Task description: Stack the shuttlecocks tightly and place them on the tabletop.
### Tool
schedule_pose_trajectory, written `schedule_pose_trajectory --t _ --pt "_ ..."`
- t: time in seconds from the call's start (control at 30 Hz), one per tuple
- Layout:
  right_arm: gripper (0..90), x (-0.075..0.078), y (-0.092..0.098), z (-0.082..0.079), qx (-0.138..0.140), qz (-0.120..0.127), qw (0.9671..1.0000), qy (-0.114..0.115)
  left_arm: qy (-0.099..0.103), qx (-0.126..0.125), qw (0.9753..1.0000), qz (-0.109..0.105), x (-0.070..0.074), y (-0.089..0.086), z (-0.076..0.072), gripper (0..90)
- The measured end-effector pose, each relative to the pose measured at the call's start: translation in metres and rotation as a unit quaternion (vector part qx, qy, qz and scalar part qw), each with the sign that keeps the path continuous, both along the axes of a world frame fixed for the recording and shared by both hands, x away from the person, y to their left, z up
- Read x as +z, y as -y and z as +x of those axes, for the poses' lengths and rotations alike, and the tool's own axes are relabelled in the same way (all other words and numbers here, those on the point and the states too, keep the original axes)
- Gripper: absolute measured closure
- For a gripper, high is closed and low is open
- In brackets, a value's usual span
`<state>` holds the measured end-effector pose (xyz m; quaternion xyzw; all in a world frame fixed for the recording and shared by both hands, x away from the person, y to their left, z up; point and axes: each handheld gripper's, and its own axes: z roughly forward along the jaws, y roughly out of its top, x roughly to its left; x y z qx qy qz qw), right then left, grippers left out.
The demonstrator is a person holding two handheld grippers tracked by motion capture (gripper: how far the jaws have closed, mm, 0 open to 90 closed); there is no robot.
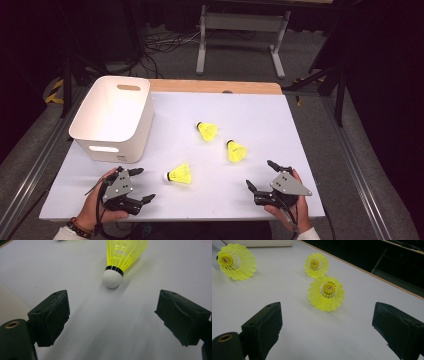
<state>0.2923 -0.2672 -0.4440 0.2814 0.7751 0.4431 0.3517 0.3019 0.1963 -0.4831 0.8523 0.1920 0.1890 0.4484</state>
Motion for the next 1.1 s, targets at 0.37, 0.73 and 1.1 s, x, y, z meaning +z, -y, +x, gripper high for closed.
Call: schedule_pose_trajectory --t 0.37,0.73,1.1 --pt "10.0 -0.001 0.001 0.000 0.002 -0.009 1.0000 -0.001 -0.023 -0.013 0.9994 0.023 0.004 0.030 0.022 14.1" --pt "10.8 -0.001 -0.006 0.003 0.015 -0.020 0.9997 0.001 -0.063 -0.051 0.9948 0.062 0.006 0.059 0.052 22.2" --pt "11.3 -0.002 -0.009 0.009 0.023 -0.025 0.9994 -0.003 -0.078 -0.060 0.9923 0.076 0.005 0.086 0.060 19.5"
